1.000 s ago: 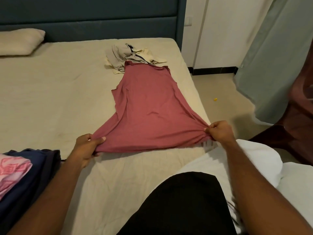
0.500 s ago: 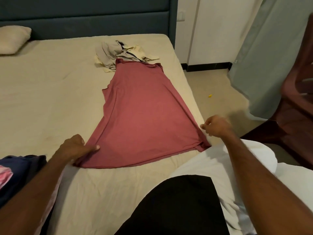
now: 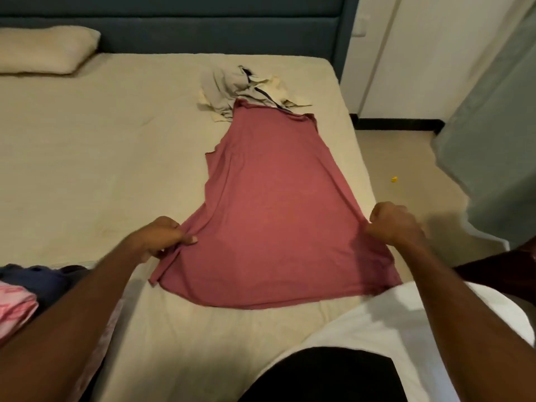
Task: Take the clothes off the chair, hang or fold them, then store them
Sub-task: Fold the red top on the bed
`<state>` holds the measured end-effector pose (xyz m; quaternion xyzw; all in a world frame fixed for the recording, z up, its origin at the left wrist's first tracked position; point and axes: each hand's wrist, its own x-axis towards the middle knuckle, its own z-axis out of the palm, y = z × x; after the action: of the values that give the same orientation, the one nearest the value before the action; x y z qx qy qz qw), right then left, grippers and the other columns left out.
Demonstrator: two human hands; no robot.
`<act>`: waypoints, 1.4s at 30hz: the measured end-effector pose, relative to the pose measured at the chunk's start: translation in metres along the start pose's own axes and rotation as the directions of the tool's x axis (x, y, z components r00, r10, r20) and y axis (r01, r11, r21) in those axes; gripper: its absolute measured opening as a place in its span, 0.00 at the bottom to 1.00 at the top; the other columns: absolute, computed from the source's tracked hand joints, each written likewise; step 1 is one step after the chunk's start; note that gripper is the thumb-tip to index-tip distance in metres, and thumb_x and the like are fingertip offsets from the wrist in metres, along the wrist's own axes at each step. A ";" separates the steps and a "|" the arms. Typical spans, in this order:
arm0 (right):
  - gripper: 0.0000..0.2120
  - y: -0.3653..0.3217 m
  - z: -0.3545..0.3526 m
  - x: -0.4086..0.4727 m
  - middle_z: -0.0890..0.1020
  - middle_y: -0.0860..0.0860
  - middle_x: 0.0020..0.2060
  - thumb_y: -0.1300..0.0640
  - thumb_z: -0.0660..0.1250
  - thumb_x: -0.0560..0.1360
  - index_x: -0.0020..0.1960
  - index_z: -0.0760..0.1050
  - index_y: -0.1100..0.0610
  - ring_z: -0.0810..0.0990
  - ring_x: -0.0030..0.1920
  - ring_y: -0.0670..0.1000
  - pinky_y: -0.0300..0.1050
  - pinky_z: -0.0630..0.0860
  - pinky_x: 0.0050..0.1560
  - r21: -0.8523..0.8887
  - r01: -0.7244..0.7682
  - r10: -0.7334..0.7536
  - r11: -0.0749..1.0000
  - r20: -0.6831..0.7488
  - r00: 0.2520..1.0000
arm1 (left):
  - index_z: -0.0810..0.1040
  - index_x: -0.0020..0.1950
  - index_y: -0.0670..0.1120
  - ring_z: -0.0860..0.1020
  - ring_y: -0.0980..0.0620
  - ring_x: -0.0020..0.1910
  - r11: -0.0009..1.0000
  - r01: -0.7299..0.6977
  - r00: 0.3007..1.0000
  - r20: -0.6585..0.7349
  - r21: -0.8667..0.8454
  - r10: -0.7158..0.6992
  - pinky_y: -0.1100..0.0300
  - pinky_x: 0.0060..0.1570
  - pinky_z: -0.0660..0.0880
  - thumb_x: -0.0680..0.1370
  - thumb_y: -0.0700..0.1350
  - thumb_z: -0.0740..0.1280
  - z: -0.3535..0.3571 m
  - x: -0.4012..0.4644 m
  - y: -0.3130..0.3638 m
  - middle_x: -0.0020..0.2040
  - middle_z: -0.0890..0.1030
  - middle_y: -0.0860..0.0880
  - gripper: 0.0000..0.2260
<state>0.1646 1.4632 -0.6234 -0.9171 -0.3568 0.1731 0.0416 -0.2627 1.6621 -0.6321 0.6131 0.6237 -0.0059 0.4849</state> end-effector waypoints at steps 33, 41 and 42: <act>0.16 -0.429 0.095 0.114 0.77 0.58 0.64 0.57 0.61 0.80 0.67 0.73 0.59 0.78 0.59 0.59 0.51 0.77 0.53 -0.059 0.508 -0.505 0.859 0.067 0.861 | 0.75 0.39 0.52 0.77 0.56 0.39 0.898 -0.420 0.815 -0.490 -0.131 0.310 0.60 0.40 0.72 0.75 0.52 0.64 0.034 -0.009 -0.103 0.39 0.79 0.54 0.07; 0.09 -0.468 0.085 0.123 0.83 0.54 0.48 0.57 0.62 0.79 0.55 0.76 0.59 0.83 0.50 0.58 0.50 0.78 0.41 0.498 0.394 -0.454 0.772 -0.001 0.891 | 0.74 0.41 0.49 0.70 0.56 0.26 0.915 -0.209 0.800 -0.599 -0.344 -0.042 0.61 0.30 0.64 0.81 0.46 0.67 0.018 -0.002 -0.104 0.27 0.76 0.52 0.08; 0.09 -0.464 0.088 0.122 0.82 0.54 0.49 0.54 0.63 0.80 0.55 0.76 0.58 0.83 0.49 0.57 0.50 0.79 0.41 0.452 0.424 -0.481 0.785 0.014 0.876 | 0.75 0.41 0.48 0.72 0.52 0.27 0.928 -0.176 0.787 -0.613 -0.327 -0.067 0.60 0.31 0.66 0.81 0.43 0.68 0.019 -0.001 -0.105 0.28 0.78 0.50 0.09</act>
<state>-0.0795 1.8853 -0.6483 -0.7582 -0.5204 0.2920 0.2629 -0.3325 1.6240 -0.7027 0.4979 0.7184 0.3245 0.3614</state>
